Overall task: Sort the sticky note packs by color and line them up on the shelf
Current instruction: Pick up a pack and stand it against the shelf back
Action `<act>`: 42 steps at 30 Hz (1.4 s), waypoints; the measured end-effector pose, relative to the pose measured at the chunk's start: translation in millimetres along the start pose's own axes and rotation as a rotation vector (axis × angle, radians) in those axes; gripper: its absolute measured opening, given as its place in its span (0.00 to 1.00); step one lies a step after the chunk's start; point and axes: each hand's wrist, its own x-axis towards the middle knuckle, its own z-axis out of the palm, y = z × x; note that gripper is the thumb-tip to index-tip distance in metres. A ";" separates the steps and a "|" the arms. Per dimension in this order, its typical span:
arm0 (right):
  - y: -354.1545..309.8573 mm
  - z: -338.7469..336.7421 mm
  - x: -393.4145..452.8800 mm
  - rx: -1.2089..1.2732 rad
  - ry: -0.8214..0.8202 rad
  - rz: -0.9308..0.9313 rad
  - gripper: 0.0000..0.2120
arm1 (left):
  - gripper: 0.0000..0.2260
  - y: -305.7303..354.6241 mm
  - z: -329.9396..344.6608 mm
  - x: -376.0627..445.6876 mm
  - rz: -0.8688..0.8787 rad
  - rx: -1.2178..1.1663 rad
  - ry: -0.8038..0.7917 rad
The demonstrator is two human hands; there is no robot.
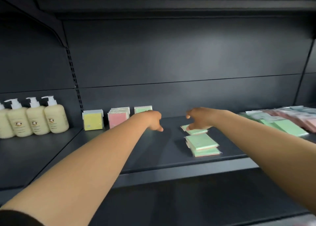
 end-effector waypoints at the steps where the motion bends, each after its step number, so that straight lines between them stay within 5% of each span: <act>1: 4.7 1.4 -9.1 0.001 -0.008 0.007 0.28 | 0.26 6.8 0.5 -7.1 0.008 -0.010 -0.003; 9: 41.7 10.5 -61.4 0.047 -0.039 0.030 0.27 | 0.28 50.9 17.0 -39.2 0.019 -0.050 -0.036; 21: 107.0 39.3 -40.4 0.301 -0.022 0.047 0.25 | 0.33 102.4 50.3 6.8 0.034 -0.439 -0.117; 31: 130.8 69.7 42.7 0.665 -0.015 0.004 0.24 | 0.16 64.2 74.4 58.5 -0.099 -0.844 -0.214; 35: 130.0 82.2 69.1 0.752 -0.069 -0.005 0.31 | 0.24 30.8 86.8 74.8 -0.201 -0.998 -0.080; 42: 126.1 79.7 112.7 0.690 -0.319 -0.001 0.34 | 0.19 2.2 106.1 95.6 -0.216 -1.547 0.249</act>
